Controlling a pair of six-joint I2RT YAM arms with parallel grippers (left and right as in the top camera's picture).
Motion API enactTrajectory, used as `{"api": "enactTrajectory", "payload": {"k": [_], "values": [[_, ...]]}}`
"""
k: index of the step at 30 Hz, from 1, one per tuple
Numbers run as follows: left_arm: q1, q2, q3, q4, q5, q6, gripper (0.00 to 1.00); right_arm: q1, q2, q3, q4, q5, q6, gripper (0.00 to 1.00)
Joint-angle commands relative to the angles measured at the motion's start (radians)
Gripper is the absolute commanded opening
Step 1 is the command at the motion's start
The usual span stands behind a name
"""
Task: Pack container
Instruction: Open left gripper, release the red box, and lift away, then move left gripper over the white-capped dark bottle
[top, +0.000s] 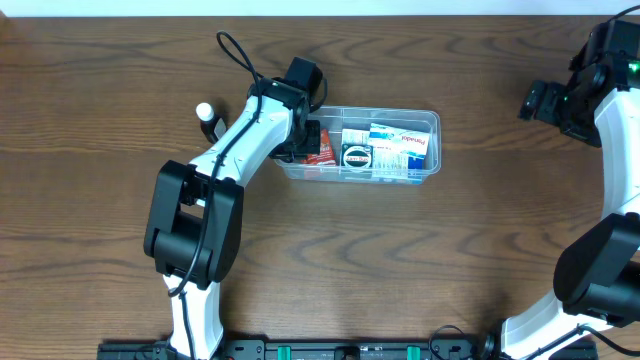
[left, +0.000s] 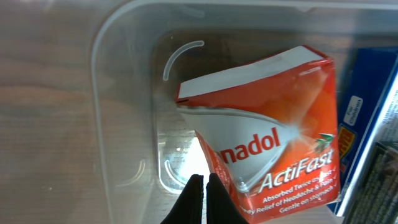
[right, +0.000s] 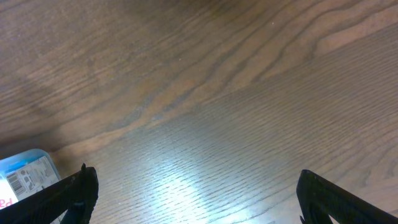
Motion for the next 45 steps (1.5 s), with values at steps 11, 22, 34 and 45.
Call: {"api": "enactTrajectory", "payload": {"k": [11,22,34,45], "values": [[-0.044,0.003,0.022,0.028,0.0,0.02,0.06,-0.003,-0.011,0.012,-0.001,0.007,-0.014,0.99],[-0.055,0.003,0.022,0.029,0.023,0.02,0.06,-0.003,-0.011,0.012,-0.001,0.007,-0.014,0.99],[-0.056,0.001,0.022,0.042,0.055,0.02,0.06,-0.003,-0.011,0.012,-0.001,0.007,-0.014,0.99],[-0.052,-0.064,0.037,0.043,0.031,0.021,0.06,-0.003,-0.011,0.012,-0.001,0.007,-0.014,0.99]]}}
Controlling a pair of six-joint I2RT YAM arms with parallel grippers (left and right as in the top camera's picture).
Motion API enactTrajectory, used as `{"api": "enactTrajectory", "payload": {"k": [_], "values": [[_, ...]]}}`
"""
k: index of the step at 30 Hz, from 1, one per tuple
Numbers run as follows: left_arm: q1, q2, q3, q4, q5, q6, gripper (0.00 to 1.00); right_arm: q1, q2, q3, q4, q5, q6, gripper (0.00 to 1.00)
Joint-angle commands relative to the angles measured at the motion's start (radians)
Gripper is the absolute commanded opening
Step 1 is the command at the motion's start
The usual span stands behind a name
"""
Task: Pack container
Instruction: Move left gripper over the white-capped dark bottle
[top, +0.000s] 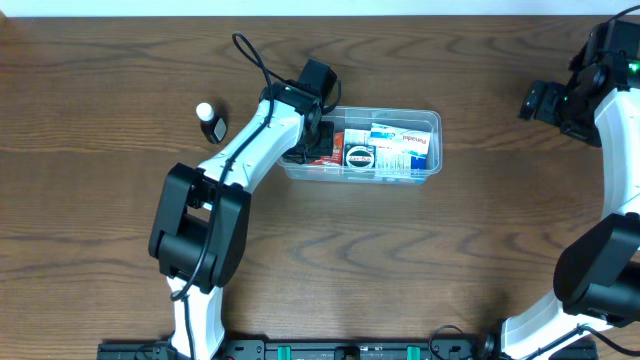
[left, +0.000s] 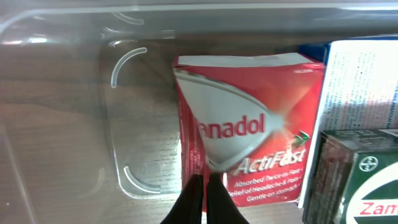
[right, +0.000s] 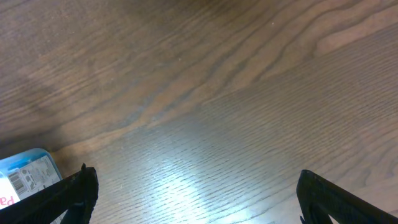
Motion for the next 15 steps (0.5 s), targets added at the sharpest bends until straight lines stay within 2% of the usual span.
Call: {"api": "enactTrajectory", "payload": {"k": [1,8,12,15], "values": [[-0.003,-0.071,0.038,0.002,-0.026,0.02,0.06,-0.003,-0.011,0.012,-0.001,0.006,-0.014,0.99],[0.023,-0.176,0.038,0.001,-0.073,0.083,0.06,-0.003,-0.011,0.012,-0.001,0.006,-0.014,0.99],[0.1,-0.248,0.038,0.001,-0.073,0.095,0.08,-0.003,-0.011,0.012,-0.001,0.006,-0.014,0.99],[0.177,-0.287,0.038,0.001,-0.072,0.095,0.13,-0.003,-0.011,0.012,-0.001,0.006,-0.014,0.99]]}}
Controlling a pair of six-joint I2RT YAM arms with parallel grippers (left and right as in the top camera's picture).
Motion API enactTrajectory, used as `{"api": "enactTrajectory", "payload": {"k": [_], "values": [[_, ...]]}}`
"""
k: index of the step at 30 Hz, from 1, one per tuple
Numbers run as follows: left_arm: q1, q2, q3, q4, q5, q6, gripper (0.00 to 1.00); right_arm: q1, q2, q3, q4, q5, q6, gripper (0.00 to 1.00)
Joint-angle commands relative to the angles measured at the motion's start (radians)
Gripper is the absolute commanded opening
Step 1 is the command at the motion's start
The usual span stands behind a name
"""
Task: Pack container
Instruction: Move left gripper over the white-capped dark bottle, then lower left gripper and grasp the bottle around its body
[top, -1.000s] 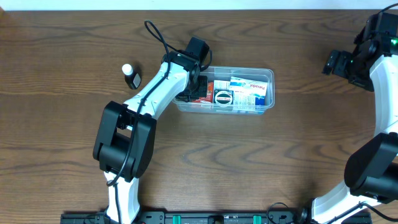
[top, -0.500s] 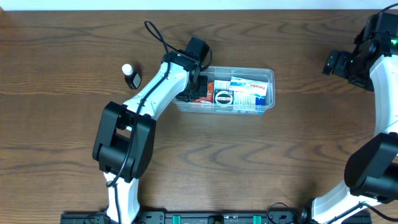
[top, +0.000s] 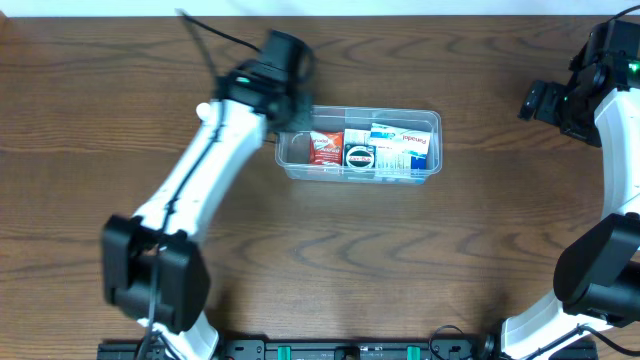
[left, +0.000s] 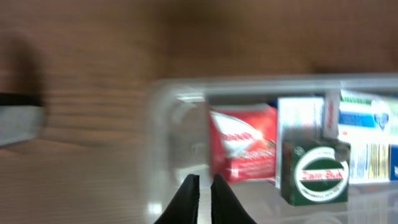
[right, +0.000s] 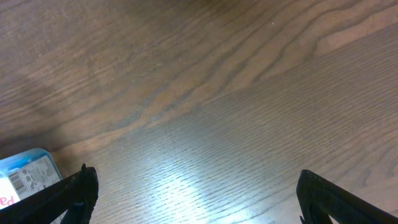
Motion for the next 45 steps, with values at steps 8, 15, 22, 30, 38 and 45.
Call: {"api": "enactTrajectory", "payload": {"k": [8,15,22,30,38,45], "values": [[0.257,-0.05,0.023,0.012,-0.025,0.087,0.69,-0.003,-0.011,0.012,-0.001,0.007,-0.014,0.99],[0.303,-0.03,0.023,0.08,-0.022,0.286,0.81,-0.003,-0.011,0.012,-0.001,0.007,-0.014,0.99],[0.313,0.009,0.022,0.109,-0.025,0.376,0.91,-0.003,-0.011,0.012,-0.001,0.007,-0.014,0.99],[0.333,0.088,0.022,0.11,-0.026,0.395,0.94,-0.003,-0.011,0.012,-0.001,0.007,-0.014,0.99],[0.333,0.154,0.022,0.105,-0.026,0.406,0.87,-0.003,-0.011,0.012,-0.001,0.007,-0.014,0.99],[0.334,0.158,0.02,0.098,-0.026,0.406,0.66,-0.003,-0.011,0.012,-0.002,0.007,-0.014,0.99]]}}
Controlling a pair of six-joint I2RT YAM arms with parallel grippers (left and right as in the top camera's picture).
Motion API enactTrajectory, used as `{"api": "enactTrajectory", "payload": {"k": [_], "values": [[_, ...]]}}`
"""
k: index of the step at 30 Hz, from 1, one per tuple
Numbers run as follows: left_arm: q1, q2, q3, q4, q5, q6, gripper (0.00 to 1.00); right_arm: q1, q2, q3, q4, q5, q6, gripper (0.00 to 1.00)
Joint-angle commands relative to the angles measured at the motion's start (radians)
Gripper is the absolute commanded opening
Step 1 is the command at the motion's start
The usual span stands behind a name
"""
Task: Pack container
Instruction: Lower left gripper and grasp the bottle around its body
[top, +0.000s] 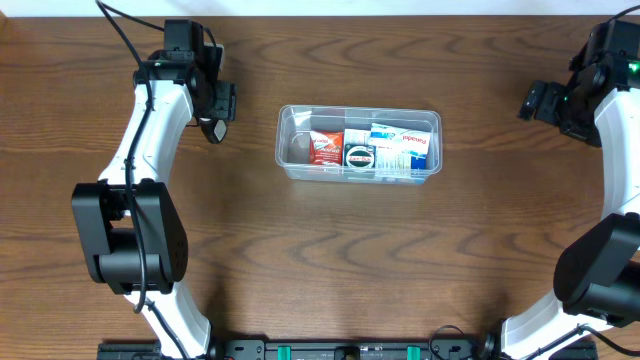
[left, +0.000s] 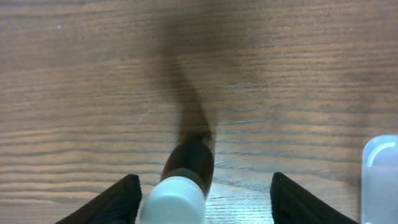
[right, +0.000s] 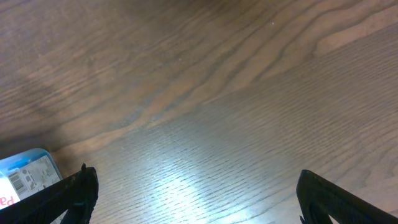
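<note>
The clear plastic container (top: 290, 150) stands mid-table, holding a red Panadol box (top: 325, 147), a green Zam-Buk box (top: 357, 155) and blue-white boxes (top: 402, 150). A small dark bottle with a white cap (left: 178, 194) stands upright on the table, left of the container. My left gripper (top: 213, 108) is open over it. The left wrist view shows the cap between the spread fingers (left: 121, 200), nearer the left one. My right gripper (top: 532, 101) hangs open at the far right, holding nothing.
The container's left corner (left: 380, 168) shows at the right edge of the left wrist view. In the right wrist view there is bare wood and a corner of a blue-white box (right: 25, 173). The table's back edge runs just behind the left gripper.
My left gripper was shut above the container's left end. Now it is open and further left, over the white-capped bottle. The right arm has not moved.
My left gripper was shut inside the container against the tilted red box. Then the red box lay straight beside the other boxes, with the gripper still shut by it. Then the gripper was above the container's left end, and now it is open over the bottle.
</note>
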Motion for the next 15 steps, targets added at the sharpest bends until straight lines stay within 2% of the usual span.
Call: {"api": "enactTrajectory", "payload": {"k": [1,15], "values": [[0.005,0.01,0.01,-0.003,-0.012,0.01,0.66,-0.003,-0.011,0.012,-0.001,0.007,-0.014,0.99],[0.019,0.015,-0.014,0.008,-0.012,0.01,0.66,-0.003,-0.011,0.012,-0.001,0.007,-0.014,0.99]]}}
